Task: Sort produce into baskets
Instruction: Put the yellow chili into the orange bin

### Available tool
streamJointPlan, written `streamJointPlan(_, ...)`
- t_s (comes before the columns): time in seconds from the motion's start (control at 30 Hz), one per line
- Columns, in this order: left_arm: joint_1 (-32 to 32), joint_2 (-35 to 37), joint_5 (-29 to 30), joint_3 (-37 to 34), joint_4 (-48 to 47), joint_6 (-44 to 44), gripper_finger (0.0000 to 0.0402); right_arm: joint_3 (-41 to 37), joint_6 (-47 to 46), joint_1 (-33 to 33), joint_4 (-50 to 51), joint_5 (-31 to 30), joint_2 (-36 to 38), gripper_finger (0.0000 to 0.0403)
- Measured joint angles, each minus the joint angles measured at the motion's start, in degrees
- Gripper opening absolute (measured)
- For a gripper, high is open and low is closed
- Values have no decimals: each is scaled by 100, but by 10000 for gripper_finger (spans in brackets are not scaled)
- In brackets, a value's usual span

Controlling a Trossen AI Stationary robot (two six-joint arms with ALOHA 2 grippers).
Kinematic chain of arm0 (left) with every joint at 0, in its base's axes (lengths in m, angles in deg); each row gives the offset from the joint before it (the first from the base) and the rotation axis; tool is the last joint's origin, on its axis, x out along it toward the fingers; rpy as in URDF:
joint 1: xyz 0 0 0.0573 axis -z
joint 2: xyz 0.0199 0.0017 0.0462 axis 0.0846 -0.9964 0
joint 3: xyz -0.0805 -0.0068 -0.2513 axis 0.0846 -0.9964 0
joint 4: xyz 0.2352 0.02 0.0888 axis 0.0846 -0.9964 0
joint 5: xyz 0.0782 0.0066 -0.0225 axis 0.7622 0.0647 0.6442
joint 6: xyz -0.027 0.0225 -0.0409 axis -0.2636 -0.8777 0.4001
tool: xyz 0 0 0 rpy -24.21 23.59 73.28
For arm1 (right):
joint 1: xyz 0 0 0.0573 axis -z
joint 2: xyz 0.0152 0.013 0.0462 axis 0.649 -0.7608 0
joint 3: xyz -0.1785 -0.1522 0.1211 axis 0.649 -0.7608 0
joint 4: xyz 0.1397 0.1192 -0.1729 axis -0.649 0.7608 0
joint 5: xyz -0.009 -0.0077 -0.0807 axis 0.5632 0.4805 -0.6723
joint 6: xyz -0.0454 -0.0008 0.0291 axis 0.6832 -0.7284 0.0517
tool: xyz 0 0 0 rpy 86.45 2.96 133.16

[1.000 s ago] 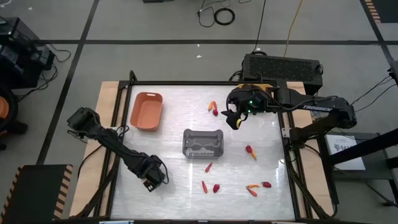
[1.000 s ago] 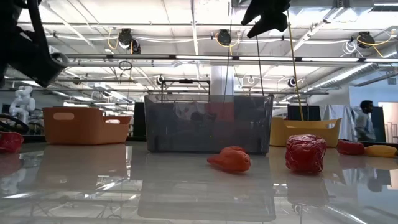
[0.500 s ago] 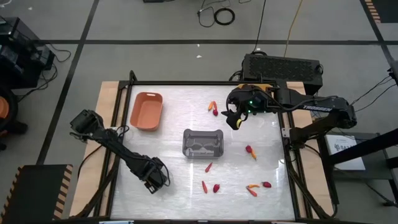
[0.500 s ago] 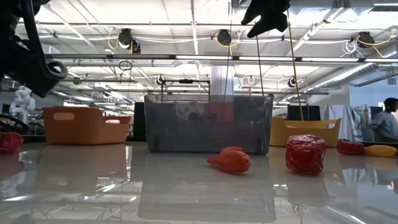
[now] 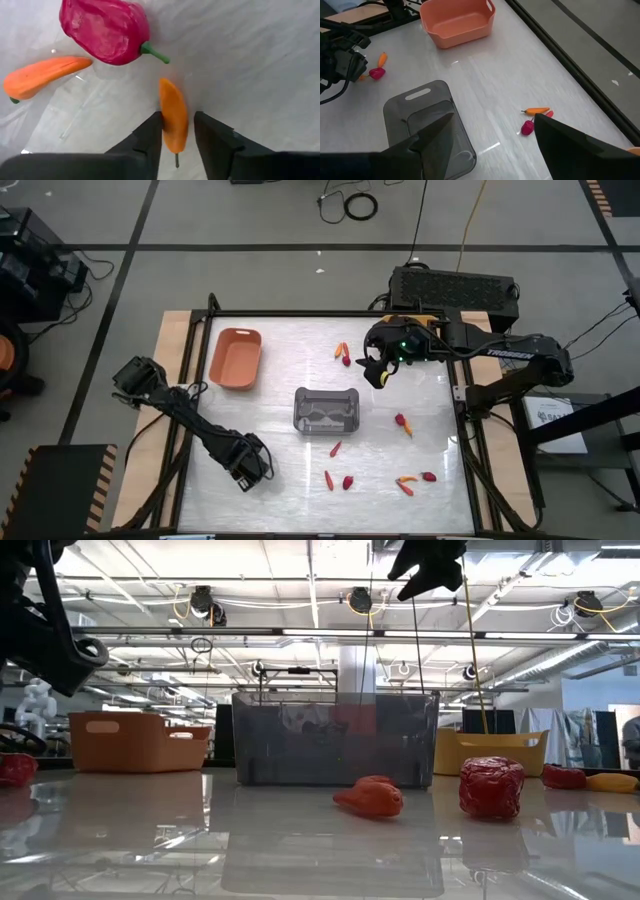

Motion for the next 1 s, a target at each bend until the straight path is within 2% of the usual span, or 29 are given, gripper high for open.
streamJointPlan(0.27, -28, 349, 127, -23, -66, -267, 63, 0, 0, 0, -4, 0, 0, 263)
streamJointPlan(0.43, -172, 1087, 351, 10, -124, -614, 59, 0, 0, 0, -10, -1, 0, 263)
streamJointPlan(0.53, -374, 1656, 801, 54, -126, -791, 58, 0, -2, 0, -58, -2, 0, 263)
streamJointPlan(0.8, -1533, 3043, 2449, 61, -329, -998, 58, 0, -30, 0, -299, -2, 0, 263)
streamJointPlan(0.9, -2113, 3358, 2810, 63, -579, -1304, 58, 0, -126, 0, -315, -2, 0, 263)
streamJointPlan(1.0, -2806, 3482, 2905, 63, -872, -1647, 58, 0, -242, 0, -320, -2, 0, 263)
